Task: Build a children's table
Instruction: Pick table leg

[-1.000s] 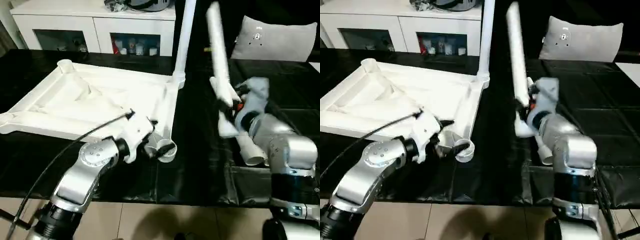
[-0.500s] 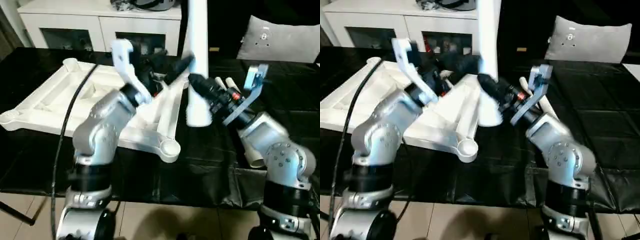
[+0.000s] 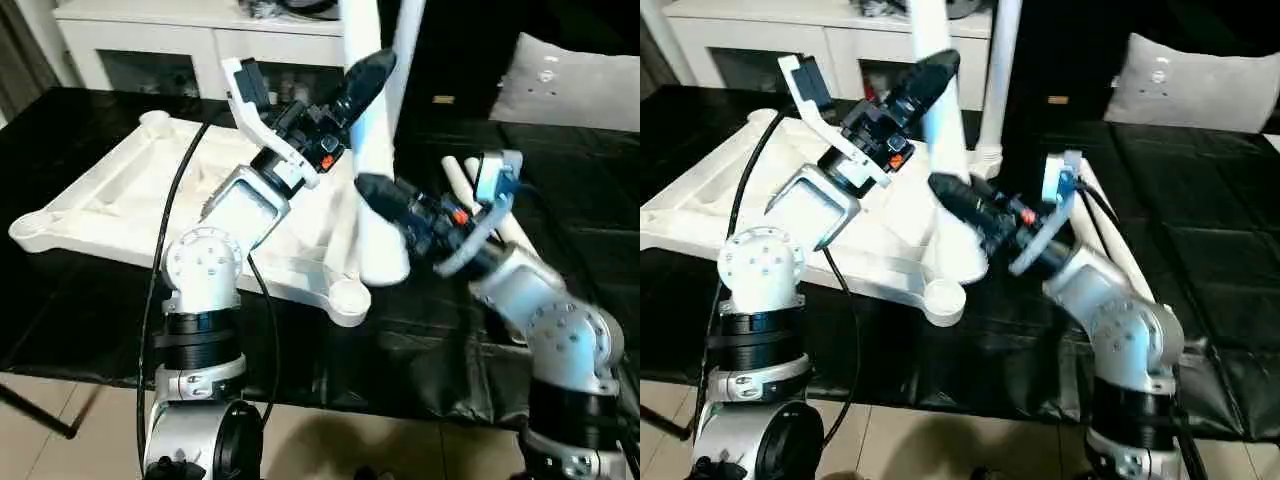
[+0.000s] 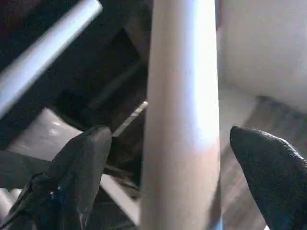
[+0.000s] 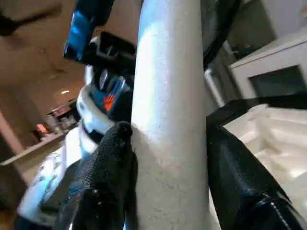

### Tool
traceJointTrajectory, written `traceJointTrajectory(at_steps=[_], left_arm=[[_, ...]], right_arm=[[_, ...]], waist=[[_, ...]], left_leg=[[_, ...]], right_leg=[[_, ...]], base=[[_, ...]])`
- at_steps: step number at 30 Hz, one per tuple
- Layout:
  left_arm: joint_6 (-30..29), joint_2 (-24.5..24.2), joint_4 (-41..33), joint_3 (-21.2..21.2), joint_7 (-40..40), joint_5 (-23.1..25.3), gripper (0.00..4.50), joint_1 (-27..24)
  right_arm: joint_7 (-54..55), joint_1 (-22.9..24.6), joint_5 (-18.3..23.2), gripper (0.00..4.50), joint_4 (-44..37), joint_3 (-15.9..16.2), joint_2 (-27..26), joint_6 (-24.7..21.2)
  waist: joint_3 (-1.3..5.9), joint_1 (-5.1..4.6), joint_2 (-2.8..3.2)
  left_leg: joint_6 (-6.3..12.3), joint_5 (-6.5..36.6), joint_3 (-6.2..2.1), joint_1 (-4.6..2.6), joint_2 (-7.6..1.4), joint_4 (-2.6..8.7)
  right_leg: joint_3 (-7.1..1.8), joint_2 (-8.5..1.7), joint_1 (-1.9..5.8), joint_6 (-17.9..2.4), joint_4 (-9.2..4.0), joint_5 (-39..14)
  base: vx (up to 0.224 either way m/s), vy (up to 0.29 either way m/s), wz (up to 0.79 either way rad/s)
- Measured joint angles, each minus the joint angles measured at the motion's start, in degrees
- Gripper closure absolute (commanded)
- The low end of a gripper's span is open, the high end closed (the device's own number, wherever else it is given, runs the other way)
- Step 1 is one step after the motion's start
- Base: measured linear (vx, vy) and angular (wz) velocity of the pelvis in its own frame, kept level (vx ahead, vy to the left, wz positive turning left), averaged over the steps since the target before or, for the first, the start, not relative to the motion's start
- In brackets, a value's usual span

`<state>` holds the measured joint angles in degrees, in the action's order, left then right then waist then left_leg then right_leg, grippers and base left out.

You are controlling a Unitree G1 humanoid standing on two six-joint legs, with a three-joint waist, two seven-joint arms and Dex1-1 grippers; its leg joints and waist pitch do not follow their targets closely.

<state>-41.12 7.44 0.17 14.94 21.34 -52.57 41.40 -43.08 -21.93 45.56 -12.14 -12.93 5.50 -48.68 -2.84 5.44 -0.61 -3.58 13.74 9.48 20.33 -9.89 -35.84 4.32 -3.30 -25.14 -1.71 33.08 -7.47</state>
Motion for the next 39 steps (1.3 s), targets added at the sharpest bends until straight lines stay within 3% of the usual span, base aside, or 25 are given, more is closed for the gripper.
traceJointTrajectory(at_steps=[6,12,24,31,32,33,35,39], left_arm=[[-3.0,0.1,-2.8,0.7,4.8,-9.0,0.81,-2.2],[-4.3,0.0,-5.5,1.2,9.1,-15.0,1.25,-5.1],[-4.5,-0.2,-5.6,1.1,9.6,-17.1,2.36,-5.4],[-3.3,-1.0,-5.5,0.8,9.5,-16.1,2.6,-5.6],[-3.0,-1.4,-5.4,0.8,9.5,-15.2,2.61,-5.6],[-2.5,-1.8,-5.3,0.5,9.5,-14.4,2.61,-5.6],[-0.9,-2.8,-4.9,-0.1,8.6,-11.0,2.64,-5.6],[1.9,-6.4,-4.6,-3.4,7.5,-3.5,2.66,-5.7]], right_arm=[[-2.3,1.6,3.1,2.62,-1.5,1.0,1.0,-0.7],[-3.8,2.2,5.8,2.63,-4.0,2.7,1.4,-1.3],[-3.7,2.4,7.9,2.64,-5.0,3.8,2.6,-1.1],[-3.1,2.5,7.2,2.64,-5.0,5.2,3.0,0.5],[-2.9,2.3,6.2,2.29,-4.9,5.8,3.1,1.1],[-2.6,2.0,5.4,2.29,-4.5,6.3,3.2,1.7],[-0.8,1.4,3.9,1.92,-3.4,6.7,3.4,1.9],[1.7,1.1,-1.3,1.67,-3.0,7.6,6.2,4.8]], waist=[[0.0,0.1,0.01],[0.0,0.07,0.01],[0.0,0.04,0.01],[0.0,0.09,0.01],[0.0,0.02,0.01],[0.0,-0.07,0.01],[0.0,-0.15,0.01],[0.0,-0.12,0.01]], left_leg=[[-0.01,0.0,0.0,-0.02,0.0,0.01],[-0.03,0.0,-0.03,-0.04,-0.01,0.0],[-0.06,0.0,-0.07,-0.04,-0.01,0.03],[-0.07,0.0,-0.15,-0.01,-0.01,0.06],[-0.08,-0.1,-0.15,-0.02,-0.01,0.06],[-0.1,-0.1,-0.16,-0.01,-0.01,0.06],[-0.15,-0.1,-0.2,-0.01,-0.01,0.06],[-0.27,-0.2,-0.46,0.13,0.0,0.06]], right_leg=[[0.02,-0.01,0.0,0.0,-0.01,0.0],[0.06,-0.01,0.08,0.0,-0.06,0.0],[0.12,-0.02,0.11,0.1,-0.08,0.0],[0.2,-0.03,0.12,0.1,-0.09,-0.1],[0.21,-0.03,0.12,0.1,-0.09,-0.1],[0.22,-0.03,0.12,0.1,-0.08,-0.1],[0.26,-0.03,0.14,0.1,-0.09,-0.1],[0.52,-0.07,0.15,0.1,-0.12,-0.1]], base=[[0.0,0.0,0.0],[0.0,0.0,0.0],[0.0,0.0,0.0],[0.0,0.0,0.0],[0.0,0.0,0.0],[0.0,0.0,0.0],[0.0,0.0,0.0],[0.0,0.0,0.0]])
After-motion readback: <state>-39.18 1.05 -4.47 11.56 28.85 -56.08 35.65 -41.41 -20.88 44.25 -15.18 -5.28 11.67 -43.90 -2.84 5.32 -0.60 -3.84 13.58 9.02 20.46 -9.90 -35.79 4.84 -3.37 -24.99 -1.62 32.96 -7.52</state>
